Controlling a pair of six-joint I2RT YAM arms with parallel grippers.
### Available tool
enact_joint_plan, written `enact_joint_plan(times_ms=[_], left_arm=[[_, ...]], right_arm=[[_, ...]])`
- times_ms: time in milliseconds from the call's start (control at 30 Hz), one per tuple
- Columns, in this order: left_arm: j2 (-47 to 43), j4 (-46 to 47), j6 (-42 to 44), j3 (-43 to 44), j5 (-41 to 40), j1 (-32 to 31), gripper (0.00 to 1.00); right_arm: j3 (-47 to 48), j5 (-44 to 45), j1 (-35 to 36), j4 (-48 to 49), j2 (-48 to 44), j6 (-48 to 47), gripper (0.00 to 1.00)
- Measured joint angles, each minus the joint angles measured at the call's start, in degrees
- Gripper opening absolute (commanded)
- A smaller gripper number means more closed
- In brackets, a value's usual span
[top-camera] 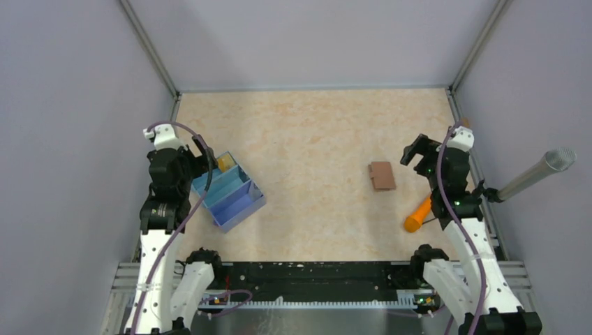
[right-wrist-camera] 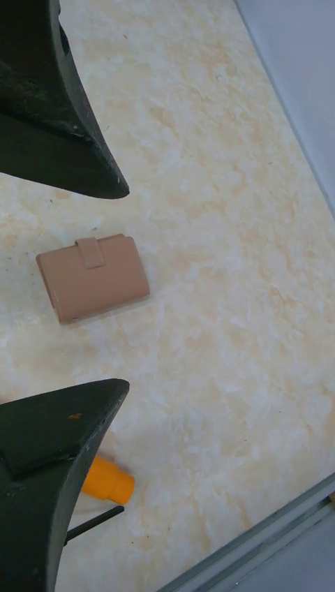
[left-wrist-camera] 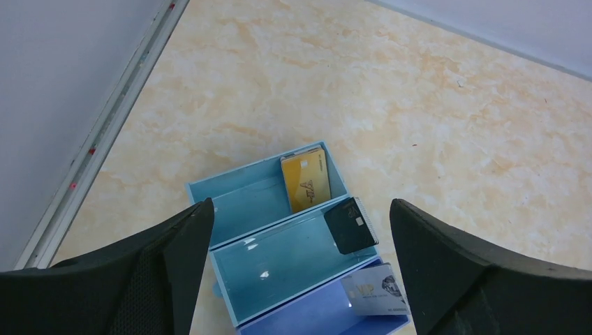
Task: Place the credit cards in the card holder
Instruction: Pick up the card holder from the center of the board.
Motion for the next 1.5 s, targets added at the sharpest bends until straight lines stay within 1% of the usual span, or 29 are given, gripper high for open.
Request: enact_joint_plan(times_ms=[33,67,133,267,400,567,700,967,1033,1100,1233,1367,1433,1500], left_arm=[[0.3,0.0,0.0,0.0,0.0,0.0,0.99],[0.6,-0.1,0.0,0.0,0.1,0.0,0.99],[1.4,-0.1,-0.1,0.0,0.1,0.0,0.99],[2.6,-0.3,-0.2,-0.3,0.5,0.0,0.99],[2.6,-0.4,-0.2,-1.4,1.7,0.0,0.99],[2.9,-0.7,-0.2,-1.7,3.1,0.0,0.99],[2.8,-0.8,-0.2,-1.9,3.7,0.0,0.99],[2.3,-0.9,-0.2,-2.1,4.5,0.0,0.99],[2.2,-0.9,-0.2,-2.1,4.5,0.0,0.99],[2.2,-0.9,-0.2,-2.1,4.5,0.0,0.99],[2.2,-0.9,-0.2,-2.1,4.5,0.0,0.99],[2.2,-0.9,-0.2,-2.1,4.5,0.0,0.99],[2.2,-0.9,-0.2,-2.1,4.6,0.0,0.99],[2.2,-0.9,-0.2,-2.1,4.5,0.0,0.99]], right_arm=[[0.0,-0.2,0.0,0.0,0.3,-0.2,0.97],[0.0,-0.4,0.0,0.0,0.9,-0.4,0.92],[0.0,-1.2,0.0,0.0,2.9,-0.9,0.87],[0.1,-2.3,0.3,-0.6,9.8,-1.9,0.86],[1.4,-0.9,3.7,-4.2,18.1,-2.3,0.85],[6.3,5.1,13.3,-8.7,28.7,-2.5,0.77],[10.6,10.3,19.7,-12.0,37.0,-2.5,0.73],[17.1,16.6,27.6,-16.7,50.2,-2.4,0.65],[19.6,19.2,29.6,-18.0,53.8,-2.0,0.61],[21.4,22.0,30.9,-19.1,56.5,-1.2,0.57],[23.9,28.9,32.7,-22.0,59.8,1.4,0.52],[24.0,34.2,33.0,-24.7,61.5,3.7,0.49],[24.0,35.7,33.0,-25.8,62.0,4.4,0.43],[24.0,36.7,33.0,-26.7,62.6,4.9,0.34]])
